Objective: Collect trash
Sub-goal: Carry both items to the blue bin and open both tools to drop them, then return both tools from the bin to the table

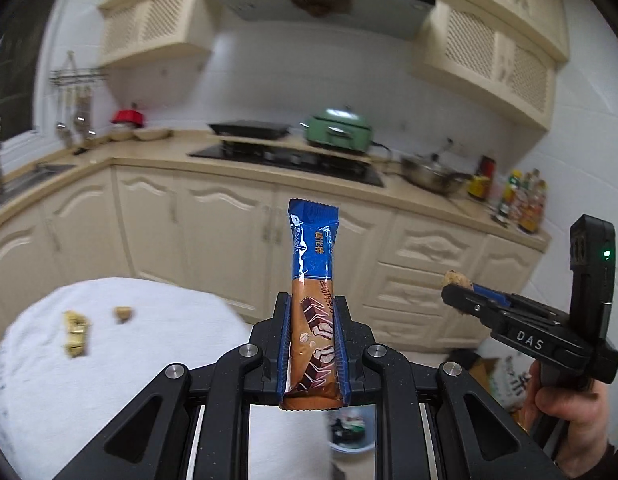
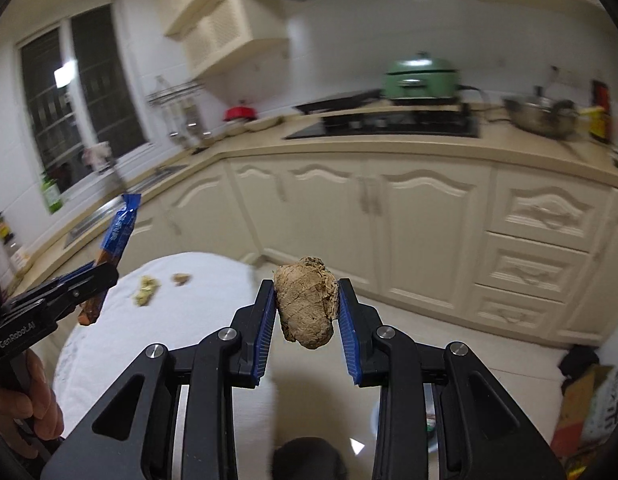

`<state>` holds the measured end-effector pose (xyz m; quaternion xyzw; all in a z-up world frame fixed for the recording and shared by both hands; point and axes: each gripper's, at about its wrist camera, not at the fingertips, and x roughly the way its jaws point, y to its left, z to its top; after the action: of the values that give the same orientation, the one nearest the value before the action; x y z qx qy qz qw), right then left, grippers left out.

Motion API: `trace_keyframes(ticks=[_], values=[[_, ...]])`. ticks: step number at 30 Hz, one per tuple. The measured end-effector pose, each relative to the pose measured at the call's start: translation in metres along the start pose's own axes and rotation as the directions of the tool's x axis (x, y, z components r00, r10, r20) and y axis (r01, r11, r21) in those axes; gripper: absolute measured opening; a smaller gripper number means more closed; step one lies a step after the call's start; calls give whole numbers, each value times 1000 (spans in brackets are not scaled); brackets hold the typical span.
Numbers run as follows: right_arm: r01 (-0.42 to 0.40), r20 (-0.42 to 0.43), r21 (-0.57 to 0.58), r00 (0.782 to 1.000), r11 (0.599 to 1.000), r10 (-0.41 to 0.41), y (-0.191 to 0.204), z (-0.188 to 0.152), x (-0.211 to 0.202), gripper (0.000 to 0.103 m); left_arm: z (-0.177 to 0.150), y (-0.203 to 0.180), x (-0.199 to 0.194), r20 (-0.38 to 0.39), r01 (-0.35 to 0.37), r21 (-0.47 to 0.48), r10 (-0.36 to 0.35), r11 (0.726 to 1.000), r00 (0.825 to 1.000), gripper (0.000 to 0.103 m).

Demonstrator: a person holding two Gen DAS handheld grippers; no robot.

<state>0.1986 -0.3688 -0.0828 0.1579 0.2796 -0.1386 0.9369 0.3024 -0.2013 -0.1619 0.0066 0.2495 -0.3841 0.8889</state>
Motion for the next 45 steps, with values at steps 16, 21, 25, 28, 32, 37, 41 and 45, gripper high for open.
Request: trace_keyframes(ticks=[16, 21, 25, 28, 32, 37, 41, 45], values=[[211, -266, 227, 953, 951, -147, -169, -70, 81, 31, -12, -78, 172, -356, 201, -15, -193, 979, 914, 16], [217, -326, 281, 938, 935, -119, -199, -90, 113, 31, -11, -94, 229, -469, 207, -60, -210, 977, 858, 16], [209, -349, 295, 932, 932, -98, -211, -97, 132, 33, -5, -105, 283, -549, 188, -69, -194, 980, 813, 21], [211, -366, 319, 927, 924, -85, -222, -99, 143, 40, 5, -107, 319, -606, 145, -51, -146, 988, 782, 53], [244, -376, 327, 920, 913, -111, -231, -103, 146, 87, 18, -102, 329, -597, 82, -36, -87, 996, 797, 83], [268, -352, 361, 926, 893, -135, -234, -103, 138, 103, 26, -102, 314, -556, 2, 28, 14, 1000, 831, 99], [303, -371, 362, 914, 882, -162, -229, -104, 134, 103, 33, -106, 284, -496, -67, 81, 99, 994, 862, 102], [295, -358, 363, 920, 884, -160, -215, -97, 125, 103, 28, -116, 241, -442, -73, 81, 102, 994, 891, 102]])
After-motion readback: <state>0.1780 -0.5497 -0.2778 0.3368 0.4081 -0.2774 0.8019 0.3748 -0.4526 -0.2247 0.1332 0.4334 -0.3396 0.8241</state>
